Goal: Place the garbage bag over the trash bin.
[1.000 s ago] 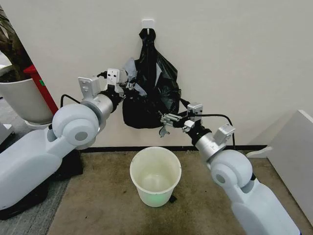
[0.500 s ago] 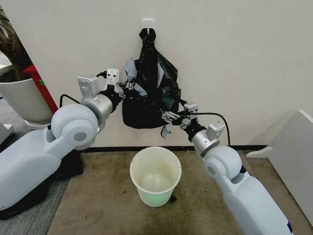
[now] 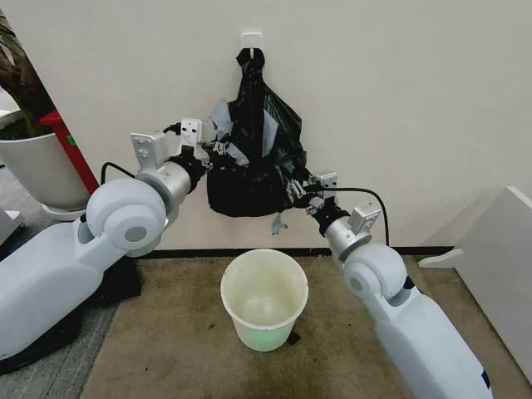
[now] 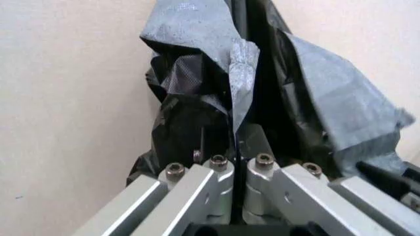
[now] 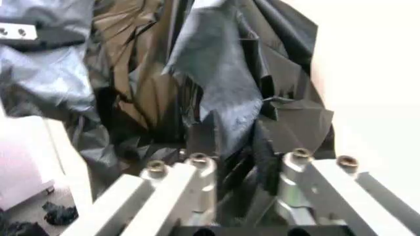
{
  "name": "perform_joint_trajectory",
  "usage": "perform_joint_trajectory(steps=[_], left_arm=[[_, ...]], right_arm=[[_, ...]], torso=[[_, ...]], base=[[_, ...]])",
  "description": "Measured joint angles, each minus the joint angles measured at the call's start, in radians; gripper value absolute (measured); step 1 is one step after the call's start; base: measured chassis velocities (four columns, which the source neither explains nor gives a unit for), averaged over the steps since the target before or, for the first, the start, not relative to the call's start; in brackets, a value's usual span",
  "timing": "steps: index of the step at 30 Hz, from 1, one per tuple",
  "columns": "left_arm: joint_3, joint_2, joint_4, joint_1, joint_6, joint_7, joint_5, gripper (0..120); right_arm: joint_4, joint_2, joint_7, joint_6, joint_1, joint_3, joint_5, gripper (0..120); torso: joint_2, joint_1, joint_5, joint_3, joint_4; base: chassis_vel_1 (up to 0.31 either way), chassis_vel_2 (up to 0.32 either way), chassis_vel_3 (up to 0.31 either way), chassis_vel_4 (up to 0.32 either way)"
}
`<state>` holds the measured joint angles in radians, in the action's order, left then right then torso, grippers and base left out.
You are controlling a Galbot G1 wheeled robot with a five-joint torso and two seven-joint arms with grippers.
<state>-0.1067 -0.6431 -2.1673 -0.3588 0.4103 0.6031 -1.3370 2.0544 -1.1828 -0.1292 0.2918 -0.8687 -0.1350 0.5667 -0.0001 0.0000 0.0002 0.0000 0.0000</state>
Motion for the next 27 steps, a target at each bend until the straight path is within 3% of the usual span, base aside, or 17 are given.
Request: perform_joint_trajectory(steps=[4, 10, 15, 16, 22, 27], left_arm=[[0.026, 0.017, -0.004, -0.03, -0.011, -0.007, 0.002, 0], [0.108, 0.085, -0.031, -0.141, -0.045, -0.05, 0.014, 0], [0.197, 0.138, -0.1, -0.32, -0.07, -0.069, 0.057, 0], [0.197, 0.138, -0.1, -0.32, -0.07, -0.069, 0.057, 0], [0.221, 0.174, -0.217, -0.598, -0.095, -0.076, 0.175, 0], [0.223, 0.202, -0.249, -0.569, -0.098, -0.081, 0.147, 0]], right_arm=[[0.002, 0.003, -0.022, 0.001, 0.008, -0.016, 0.05, 0], [0.055, 0.026, -0.066, 0.01, -0.007, -0.053, 0.193, 0], [0.082, 0.027, -0.062, 0.002, -0.112, -0.068, 0.183, 0], [0.082, 0.027, -0.062, 0.002, -0.112, -0.068, 0.183, 0], [0.15, 0.011, -0.054, -0.022, -0.273, -0.081, 0.142, 0], [0.24, 0.04, -0.066, -0.013, -0.251, -0.1, 0.201, 0]], torso=[[0.0, 0.0, 0.0, 0.0, 0.0], [0.0, 0.0, -0.0003, 0.0, 0.0002], [0.0, 0.0, -0.0001, 0.0, 0.0], [0.0, 0.0, -0.0001, 0.0, 0.0], [0.0, 0.0, -0.0003, 0.0, 0.0001], [0.0, 0.0, -0.0003, 0.0, 0.0]], base=[[0.0, 0.0, 0.0, 0.0], [0.0, 0.0, 0.0, 0.0], [0.0, 0.0, 0.0, 0.0], [0.0, 0.0, 0.0, 0.0], [0.0, 0.0, 0.0, 0.0], [0.0, 0.0, 0.0, 0.0]])
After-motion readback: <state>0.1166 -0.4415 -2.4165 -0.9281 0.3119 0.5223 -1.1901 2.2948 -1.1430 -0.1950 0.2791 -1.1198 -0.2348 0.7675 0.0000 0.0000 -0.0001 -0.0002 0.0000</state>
